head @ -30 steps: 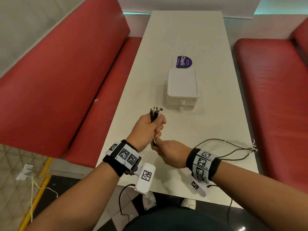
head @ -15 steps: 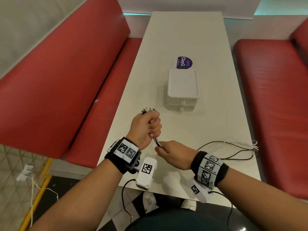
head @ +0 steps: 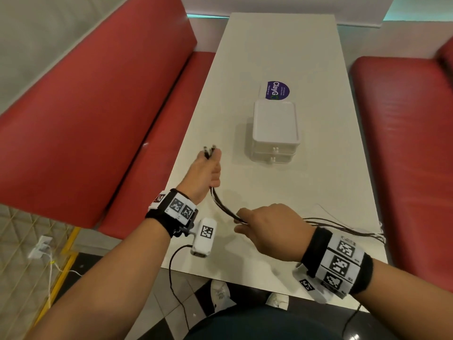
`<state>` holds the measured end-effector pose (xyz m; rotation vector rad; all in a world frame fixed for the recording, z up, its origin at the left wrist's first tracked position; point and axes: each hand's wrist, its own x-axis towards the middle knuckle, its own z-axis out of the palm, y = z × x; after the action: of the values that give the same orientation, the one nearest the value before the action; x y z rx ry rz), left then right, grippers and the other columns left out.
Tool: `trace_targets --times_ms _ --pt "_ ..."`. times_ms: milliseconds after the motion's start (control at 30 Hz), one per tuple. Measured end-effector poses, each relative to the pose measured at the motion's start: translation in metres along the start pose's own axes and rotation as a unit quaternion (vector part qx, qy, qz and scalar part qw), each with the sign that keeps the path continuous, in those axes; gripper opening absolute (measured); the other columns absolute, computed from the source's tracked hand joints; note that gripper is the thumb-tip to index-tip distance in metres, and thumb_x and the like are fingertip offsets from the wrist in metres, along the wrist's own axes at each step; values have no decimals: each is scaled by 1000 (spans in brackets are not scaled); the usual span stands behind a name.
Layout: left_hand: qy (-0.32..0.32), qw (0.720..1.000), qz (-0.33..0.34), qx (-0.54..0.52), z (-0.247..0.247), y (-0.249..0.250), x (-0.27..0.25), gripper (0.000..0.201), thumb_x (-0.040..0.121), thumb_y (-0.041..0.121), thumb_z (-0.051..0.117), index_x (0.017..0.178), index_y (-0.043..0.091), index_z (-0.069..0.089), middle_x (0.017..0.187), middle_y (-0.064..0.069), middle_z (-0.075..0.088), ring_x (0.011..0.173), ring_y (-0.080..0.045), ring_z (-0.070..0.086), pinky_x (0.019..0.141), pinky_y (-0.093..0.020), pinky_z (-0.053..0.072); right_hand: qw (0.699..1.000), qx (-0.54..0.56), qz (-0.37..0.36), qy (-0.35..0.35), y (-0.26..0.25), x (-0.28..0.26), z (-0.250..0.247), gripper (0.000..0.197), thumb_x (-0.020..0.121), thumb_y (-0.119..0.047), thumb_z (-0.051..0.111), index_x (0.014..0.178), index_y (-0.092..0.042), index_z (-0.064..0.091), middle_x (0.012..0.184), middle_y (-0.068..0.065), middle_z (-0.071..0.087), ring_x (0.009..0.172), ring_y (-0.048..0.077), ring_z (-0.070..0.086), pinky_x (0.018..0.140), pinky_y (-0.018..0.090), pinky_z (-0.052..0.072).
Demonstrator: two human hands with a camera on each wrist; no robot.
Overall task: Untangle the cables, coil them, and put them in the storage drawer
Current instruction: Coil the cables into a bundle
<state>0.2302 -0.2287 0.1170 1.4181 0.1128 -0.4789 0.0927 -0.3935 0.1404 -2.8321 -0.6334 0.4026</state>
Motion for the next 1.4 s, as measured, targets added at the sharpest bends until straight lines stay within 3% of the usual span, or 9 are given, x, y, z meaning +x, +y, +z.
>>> trace_targets --times_ms 133,267,400,467,633,900,1067,1200,1400 --pt "-95 992 -87 13 0 -13 -9 50 80 62 62 89 20 36 63 9 35 52 -6 24 45 -17 26 1000 7 -12 21 12 1 -52 32 101 -51 46 119 -27 59 89 2 70 81 31 66 68 36 47" --pt "-145 981 -113 68 2 -26 -28 19 85 29 53 91 19 38 68 5 41 48 -2 37 49 -15 32 998 38 -32 -49 30 11 -89 32 92 -42 68 123 -34 65 70 -17 54 66 3 51 70 27 40" --pt "-234 911 -39 339 -2 -32 -49 84 47 29 94 110 22 39 90 6 47 72 -2 48 67 -21 48 998 11 -54 -33 37 27 -101 21 98 -40 58 109 -30 73 82 -11 68 76 11 60 75 33 50" --pt "-242 896 -20 371 2 -31 -53 75 55 41 94 104 25 40 85 9 48 72 -6 47 72 -31 48 998 -15 -64 -3 40 30 -100 26 101 -44 52 109 -30 72 91 -8 70 84 16 63 77 38 52" --pt "-269 933 -120 208 16 -33 -61 29 92 33 65 83 19 42 72 7 36 62 -9 33 60 -22 40 998 -18 -40 41 45 35 -94 28 97 -56 51 105 -35 68 93 -10 68 87 16 62 72 38 51" --pt "-230 957 -178 -6 24 -28 -64 20 98 27 59 85 13 51 84 -3 48 62 -11 36 53 -20 32 990 -69 39 119 47 36 -77 52 96 -67 37 88 -17 52 69 -5 52 64 23 49 56 38 43" --pt "-231 957 -175 -26 31 -25 -71 37 100 47 49 75 22 37 72 -1 14 54 -12 17 43 -18 20 990 60 38 120 49 33 -65 34 106 -38 47 82 -14 52 63 -1 46 58 24 47 55 35 35" --pt "-227 960 -157 -49 28 -23 -77 39 96 57 49 83 20 46 69 -1 11 49 -11 16 43 -17 20 974 207 83 29 48 32 -62 30 108 -26 32 103 -8 55 87 0 62 80 18 57 74 31 45" --pt "-131 982 -74 -110 41 -27 -73 45 104 47 39 134 20 58 68 -5 12 54 -15 15 52 -29 16 930 277 143 194 32 39 -46 24 104 -18 52 114 -15 73 96 5 48 85 14 47 74 12 35"
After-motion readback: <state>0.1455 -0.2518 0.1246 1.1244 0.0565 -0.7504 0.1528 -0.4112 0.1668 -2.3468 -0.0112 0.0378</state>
